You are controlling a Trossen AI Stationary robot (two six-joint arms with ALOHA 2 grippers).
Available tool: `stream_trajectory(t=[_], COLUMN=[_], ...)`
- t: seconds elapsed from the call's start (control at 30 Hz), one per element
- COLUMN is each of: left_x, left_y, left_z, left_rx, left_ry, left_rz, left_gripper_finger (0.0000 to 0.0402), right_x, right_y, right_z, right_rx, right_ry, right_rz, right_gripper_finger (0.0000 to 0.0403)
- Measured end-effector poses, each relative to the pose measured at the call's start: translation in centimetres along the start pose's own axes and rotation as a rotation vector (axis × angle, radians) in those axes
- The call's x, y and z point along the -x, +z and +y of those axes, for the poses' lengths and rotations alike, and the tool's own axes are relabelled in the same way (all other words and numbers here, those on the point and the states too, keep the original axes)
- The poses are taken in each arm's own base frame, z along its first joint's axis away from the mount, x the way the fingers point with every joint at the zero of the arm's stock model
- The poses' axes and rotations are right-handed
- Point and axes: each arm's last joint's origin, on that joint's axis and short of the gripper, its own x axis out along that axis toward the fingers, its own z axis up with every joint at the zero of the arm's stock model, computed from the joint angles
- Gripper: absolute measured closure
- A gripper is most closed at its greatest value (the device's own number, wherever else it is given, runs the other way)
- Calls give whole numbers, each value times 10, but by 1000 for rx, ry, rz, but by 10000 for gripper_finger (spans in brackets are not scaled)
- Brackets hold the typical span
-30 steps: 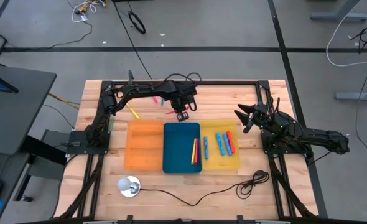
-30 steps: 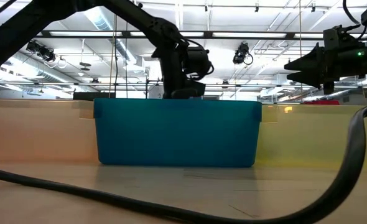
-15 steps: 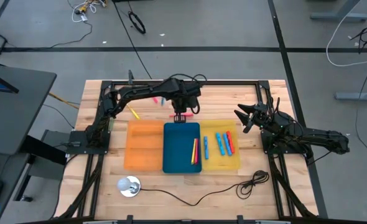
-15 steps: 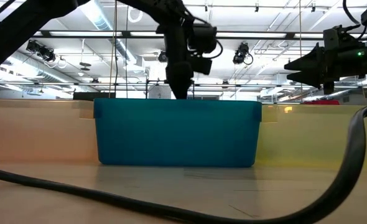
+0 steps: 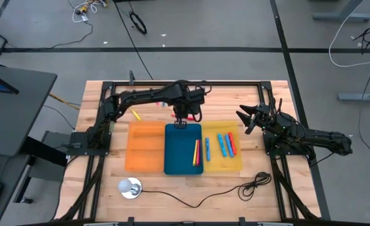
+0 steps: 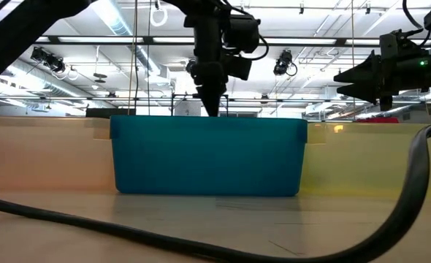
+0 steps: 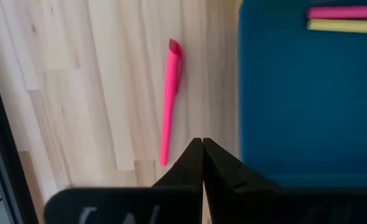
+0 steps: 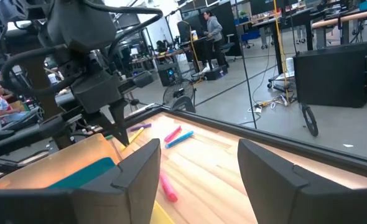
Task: Pick & Place Markers
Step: Put the pink pen into the blue bin
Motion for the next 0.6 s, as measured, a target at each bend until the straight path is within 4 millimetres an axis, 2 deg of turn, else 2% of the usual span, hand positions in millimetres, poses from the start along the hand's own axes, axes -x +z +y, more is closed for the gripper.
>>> stream_trajectory(t=[0.3, 0.6], left_x=[0, 0], left_y=[0, 0], left_z=[-1, -1], left_rx=[-11, -134], left_ry=[1, -79], left_rz=[-1, -22], left_gripper_finger=[400, 395], right_x=[0, 0], right_y=[0, 0], right_z=[0, 0], right_rx=[0, 0], right_ry=[0, 0], right_rz=[0, 0], right_gripper_finger=[188, 188])
